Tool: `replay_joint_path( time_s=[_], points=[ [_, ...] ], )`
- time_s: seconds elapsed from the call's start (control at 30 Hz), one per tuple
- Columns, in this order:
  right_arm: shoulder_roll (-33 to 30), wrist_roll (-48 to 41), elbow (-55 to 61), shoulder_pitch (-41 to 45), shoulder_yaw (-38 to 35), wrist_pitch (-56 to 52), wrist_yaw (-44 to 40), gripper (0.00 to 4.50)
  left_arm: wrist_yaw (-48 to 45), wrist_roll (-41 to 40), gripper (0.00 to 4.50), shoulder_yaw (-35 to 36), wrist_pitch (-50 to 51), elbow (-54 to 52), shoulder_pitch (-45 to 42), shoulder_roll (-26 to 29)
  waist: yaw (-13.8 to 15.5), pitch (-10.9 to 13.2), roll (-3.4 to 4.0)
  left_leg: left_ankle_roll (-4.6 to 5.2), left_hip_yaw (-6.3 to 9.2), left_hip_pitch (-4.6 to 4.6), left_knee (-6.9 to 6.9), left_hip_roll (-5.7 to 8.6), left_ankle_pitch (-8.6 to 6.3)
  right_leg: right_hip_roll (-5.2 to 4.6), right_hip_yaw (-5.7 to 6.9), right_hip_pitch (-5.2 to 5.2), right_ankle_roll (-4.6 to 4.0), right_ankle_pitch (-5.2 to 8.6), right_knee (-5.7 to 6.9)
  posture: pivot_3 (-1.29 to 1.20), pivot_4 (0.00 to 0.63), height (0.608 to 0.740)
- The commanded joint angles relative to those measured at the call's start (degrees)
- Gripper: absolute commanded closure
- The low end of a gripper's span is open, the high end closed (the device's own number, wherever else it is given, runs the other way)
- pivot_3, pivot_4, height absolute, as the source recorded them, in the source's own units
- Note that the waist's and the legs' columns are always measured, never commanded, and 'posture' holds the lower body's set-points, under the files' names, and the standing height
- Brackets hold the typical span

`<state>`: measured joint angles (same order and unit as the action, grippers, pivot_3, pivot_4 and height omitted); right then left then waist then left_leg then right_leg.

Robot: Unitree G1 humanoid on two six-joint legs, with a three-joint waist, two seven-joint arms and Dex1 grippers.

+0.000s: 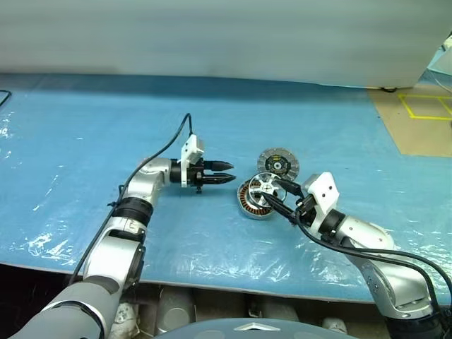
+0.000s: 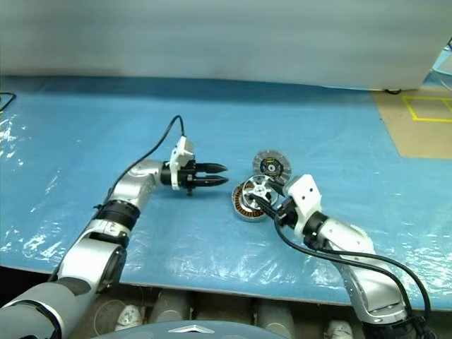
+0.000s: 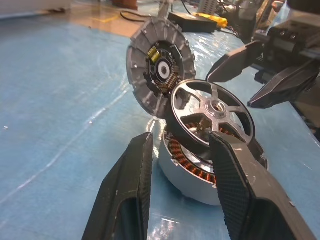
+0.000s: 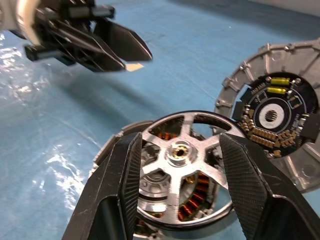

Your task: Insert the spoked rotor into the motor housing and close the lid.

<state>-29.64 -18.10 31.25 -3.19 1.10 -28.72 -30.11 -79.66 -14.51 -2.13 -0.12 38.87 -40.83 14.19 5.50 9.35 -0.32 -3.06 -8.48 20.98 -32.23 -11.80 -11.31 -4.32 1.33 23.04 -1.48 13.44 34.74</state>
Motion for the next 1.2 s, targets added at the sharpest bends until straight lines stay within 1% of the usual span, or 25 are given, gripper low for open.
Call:
replay_joint_path(
  time_s=[0.03,0.17,0.3,0.7,1.2],
  points=[
    [-0.2,2.0,-0.6,1.3,0.5,2.1,0.1,1.90,0.3,-1.7,2.65,1.2,-1.9,-4.6,2.8,1.4,0.0,0.0,0.00,0.00,-0.01,-0.01,0.01,-0.01,0.00,0.00,0.00,0.00,0.00,0.00,0.00,0.00,0.150,0.740],
    [-0.2,3.4,-2.0,2.4,1.1,3.5,-0.3,1.90,1.3,-1.3,2.65,0.4,-2.4,-6.4,6.1,2.4,-0.1,0.0,0.01,0.00,-0.01,0.00,0.01,-0.01,0.00,0.00,0.00,0.01,0.01,0.00,0.00,0.00,0.150,0.740],
    [-0.1,3.7,-2.2,2.7,1.5,4.9,-1.4,1.90,2.5,-1.1,2.65,0.2,-2.6,-6.8,7.3,2.5,0.0,0.0,0.01,0.00,-0.01,0.00,-0.01,-0.01,0.00,0.00,0.00,0.01,0.00,0.00,0.01,0.00,0.150,0.740],
    [-1.6,6.7,-1.9,0.0,1.8,10.3,-4.0,1.90,4.0,-1.3,2.65,0.0,-2.5,-5.0,6.3,2.0,0.0,0.0,0.01,0.00,-0.02,0.00,-0.03,-0.01,0.00,0.00,-0.02,0.02,0.00,0.00,0.02,0.00,0.150,0.740],
    [-1.4,8.3,-3.5,1.4,3.9,9.2,-4.8,1.90,4.3,-1.0,2.65,-0.5,-3.0,-3.6,6.1,1.5,-0.1,0.0,0.01,0.01,-0.03,-0.01,-0.05,-0.02,0.00,0.01,-0.03,0.01,0.00,0.00,0.03,0.00,0.150,0.740]
  ],
)
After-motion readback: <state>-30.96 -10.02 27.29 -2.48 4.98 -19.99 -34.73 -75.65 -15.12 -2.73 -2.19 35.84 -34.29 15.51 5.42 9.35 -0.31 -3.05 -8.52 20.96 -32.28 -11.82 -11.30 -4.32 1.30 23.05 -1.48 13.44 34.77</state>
